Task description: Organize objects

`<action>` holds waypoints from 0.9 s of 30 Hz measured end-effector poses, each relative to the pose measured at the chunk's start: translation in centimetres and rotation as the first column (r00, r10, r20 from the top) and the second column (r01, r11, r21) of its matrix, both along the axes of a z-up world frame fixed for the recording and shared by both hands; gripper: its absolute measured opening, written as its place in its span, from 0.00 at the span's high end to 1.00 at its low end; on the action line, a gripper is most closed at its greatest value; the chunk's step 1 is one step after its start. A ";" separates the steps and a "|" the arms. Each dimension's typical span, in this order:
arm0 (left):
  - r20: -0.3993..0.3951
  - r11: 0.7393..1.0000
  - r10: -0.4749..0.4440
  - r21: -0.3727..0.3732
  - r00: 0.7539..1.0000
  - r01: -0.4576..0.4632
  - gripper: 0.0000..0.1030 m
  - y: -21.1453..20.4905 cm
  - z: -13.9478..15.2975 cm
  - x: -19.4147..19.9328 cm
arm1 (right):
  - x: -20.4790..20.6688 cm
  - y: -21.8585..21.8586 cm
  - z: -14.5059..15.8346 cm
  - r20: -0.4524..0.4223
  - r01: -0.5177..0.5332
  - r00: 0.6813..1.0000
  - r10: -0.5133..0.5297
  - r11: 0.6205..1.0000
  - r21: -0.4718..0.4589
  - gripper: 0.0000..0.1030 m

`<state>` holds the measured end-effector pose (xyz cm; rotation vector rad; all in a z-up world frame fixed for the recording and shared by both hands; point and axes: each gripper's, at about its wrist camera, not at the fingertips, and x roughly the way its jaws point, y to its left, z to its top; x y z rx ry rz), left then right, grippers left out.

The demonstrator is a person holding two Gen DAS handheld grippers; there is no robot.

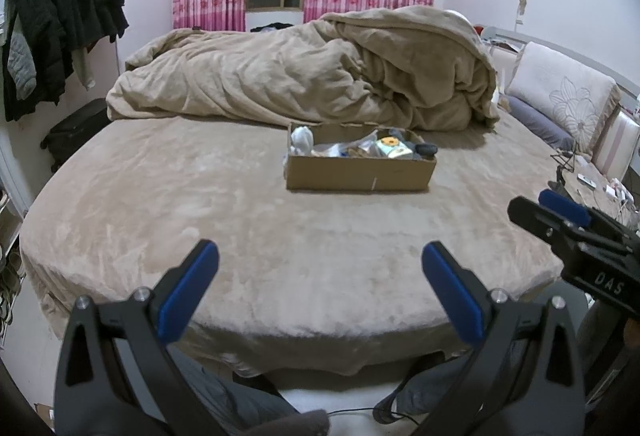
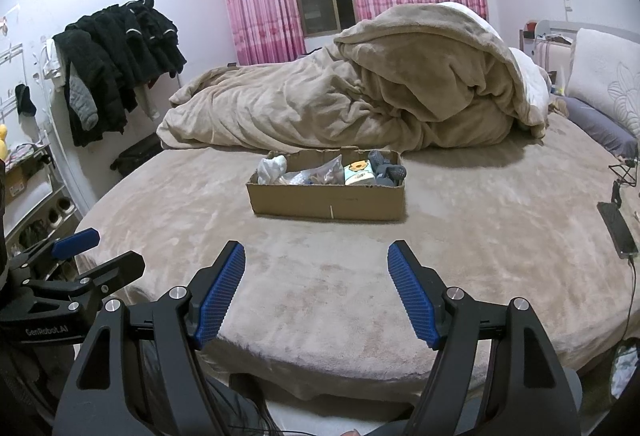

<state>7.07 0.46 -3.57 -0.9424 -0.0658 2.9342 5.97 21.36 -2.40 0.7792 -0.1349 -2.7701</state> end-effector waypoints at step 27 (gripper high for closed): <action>0.009 1.000 -0.003 0.008 1.000 0.003 0.01 0.3 0.1 0.4 | 0.2 0.1 0.2 0.000 -0.003 1.000 0.003 1.000 0.003 0.25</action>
